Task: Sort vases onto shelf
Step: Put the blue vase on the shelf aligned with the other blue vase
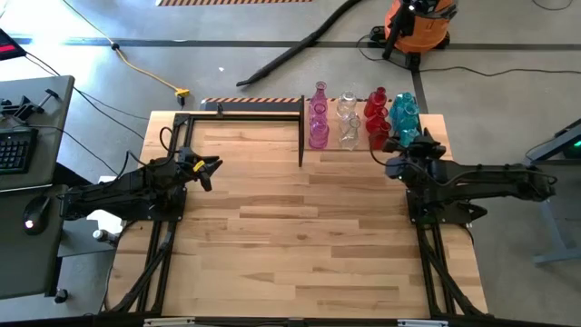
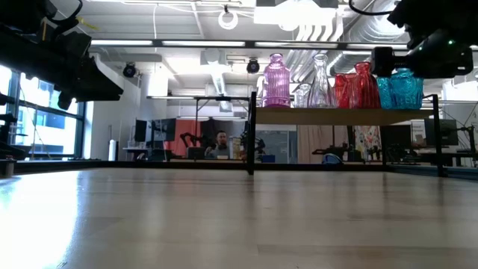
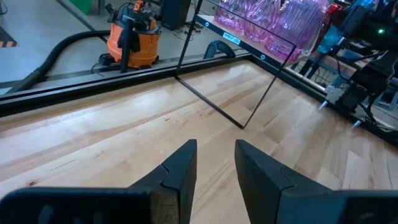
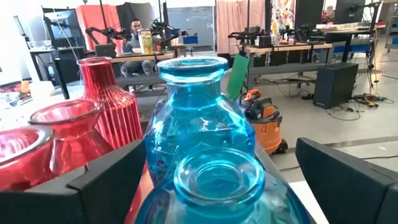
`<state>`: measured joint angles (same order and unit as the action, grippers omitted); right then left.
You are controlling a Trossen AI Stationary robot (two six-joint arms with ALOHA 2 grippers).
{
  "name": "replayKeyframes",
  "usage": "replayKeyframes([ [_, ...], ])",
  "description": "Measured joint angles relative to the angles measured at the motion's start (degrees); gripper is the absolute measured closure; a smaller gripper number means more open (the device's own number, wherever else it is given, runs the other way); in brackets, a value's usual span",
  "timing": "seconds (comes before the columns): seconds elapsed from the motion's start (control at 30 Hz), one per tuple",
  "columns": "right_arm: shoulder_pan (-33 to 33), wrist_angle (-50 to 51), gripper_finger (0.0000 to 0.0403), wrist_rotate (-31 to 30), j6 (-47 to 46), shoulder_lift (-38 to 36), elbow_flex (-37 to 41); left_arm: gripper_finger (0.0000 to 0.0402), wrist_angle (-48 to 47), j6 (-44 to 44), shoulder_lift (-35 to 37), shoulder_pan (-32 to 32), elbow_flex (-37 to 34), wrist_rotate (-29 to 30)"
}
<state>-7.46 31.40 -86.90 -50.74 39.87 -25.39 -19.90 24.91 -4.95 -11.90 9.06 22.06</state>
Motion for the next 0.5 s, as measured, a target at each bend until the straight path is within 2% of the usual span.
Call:
replayKeyframes([
  [0.5, 0.0, -2.8, 0.0003, 0.03, 4.72, -2.18, -0.02, 0.03, 0.02, -0.01, 0.01, 0.0, 0.0, -0.02],
])
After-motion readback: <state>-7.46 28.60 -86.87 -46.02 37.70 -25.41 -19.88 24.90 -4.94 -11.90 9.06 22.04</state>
